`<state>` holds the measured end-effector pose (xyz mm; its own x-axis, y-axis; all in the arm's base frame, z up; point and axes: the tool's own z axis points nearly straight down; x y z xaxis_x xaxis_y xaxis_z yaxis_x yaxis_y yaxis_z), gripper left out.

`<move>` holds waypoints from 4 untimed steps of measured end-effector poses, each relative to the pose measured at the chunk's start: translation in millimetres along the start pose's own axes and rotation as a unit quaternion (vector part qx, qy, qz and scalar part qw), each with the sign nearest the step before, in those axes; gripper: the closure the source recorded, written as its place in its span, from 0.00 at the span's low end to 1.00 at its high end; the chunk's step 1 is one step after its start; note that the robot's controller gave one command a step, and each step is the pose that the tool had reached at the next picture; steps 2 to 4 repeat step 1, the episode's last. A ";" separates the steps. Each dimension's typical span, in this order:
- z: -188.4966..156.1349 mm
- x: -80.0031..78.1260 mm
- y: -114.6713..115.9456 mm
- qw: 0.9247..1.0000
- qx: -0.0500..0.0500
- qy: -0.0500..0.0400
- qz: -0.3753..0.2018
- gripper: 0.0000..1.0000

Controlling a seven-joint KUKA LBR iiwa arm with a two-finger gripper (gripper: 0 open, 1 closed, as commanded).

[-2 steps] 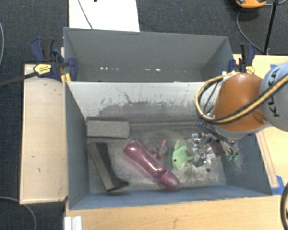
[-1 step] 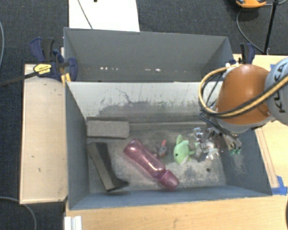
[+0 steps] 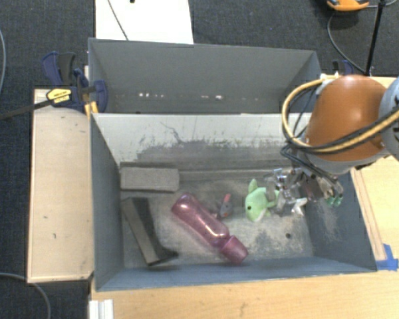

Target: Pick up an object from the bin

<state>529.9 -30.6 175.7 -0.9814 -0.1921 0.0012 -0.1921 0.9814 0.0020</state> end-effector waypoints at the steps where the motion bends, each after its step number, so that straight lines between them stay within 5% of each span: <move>1: -48.2 1.8 2.4 1.000 -0.001 0.001 -0.003 1.00; 4: -48.2 1.8 2.4 1.000 -0.001 0.001 -0.003 1.00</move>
Offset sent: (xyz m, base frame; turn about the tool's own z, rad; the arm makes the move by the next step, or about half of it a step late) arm 0.0047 0.0323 0.0640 -0.0130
